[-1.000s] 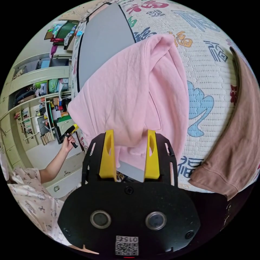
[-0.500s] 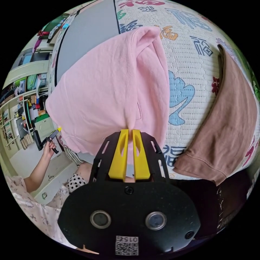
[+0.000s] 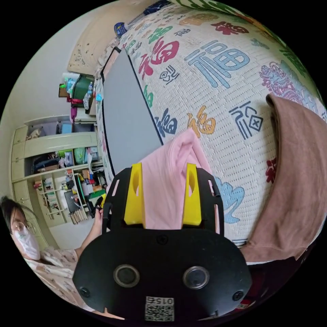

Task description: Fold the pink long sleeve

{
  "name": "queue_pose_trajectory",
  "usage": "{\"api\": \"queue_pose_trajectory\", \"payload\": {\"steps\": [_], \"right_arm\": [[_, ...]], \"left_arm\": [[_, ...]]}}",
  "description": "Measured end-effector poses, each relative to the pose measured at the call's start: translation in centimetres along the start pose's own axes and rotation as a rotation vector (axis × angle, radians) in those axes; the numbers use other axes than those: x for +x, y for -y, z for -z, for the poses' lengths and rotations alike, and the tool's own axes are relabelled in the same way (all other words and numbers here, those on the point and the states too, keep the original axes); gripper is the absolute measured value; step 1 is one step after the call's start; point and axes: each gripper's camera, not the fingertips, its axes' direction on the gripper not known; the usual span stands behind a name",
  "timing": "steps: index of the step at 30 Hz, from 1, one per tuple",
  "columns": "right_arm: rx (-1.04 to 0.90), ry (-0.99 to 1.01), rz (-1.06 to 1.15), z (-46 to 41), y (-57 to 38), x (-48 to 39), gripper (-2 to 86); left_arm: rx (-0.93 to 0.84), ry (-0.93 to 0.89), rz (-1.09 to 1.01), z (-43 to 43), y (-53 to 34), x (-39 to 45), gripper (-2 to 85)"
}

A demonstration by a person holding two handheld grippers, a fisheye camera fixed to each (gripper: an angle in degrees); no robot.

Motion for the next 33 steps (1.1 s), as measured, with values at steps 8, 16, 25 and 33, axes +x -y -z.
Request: {"api": "queue_pose_trajectory", "payload": {"steps": [8,16,25,33], "right_arm": [[-0.022,-0.256,-0.055,-7.2,4.3,3.6,2.4],[-0.039,-0.736,0.432,-16.4,-1.3,-0.3,3.7],[0.895,-1.105,0.649,-7.3,-28.4,4.2,6.7],[0.250,-0.472,0.221,-9.3,-31.4,22.2,8.5]], "left_arm": [[-0.081,0.116,-0.039,-1.7,4.7,4.2,1.1],[-0.174,0.390,-0.323,-2.1,4.6,13.5,3.3],[0.394,0.661,-0.824,8.5,-4.1,36.1,8.1],[-0.003,0.290,-0.982,-10.3,1.8,50.6,7.5]]}}
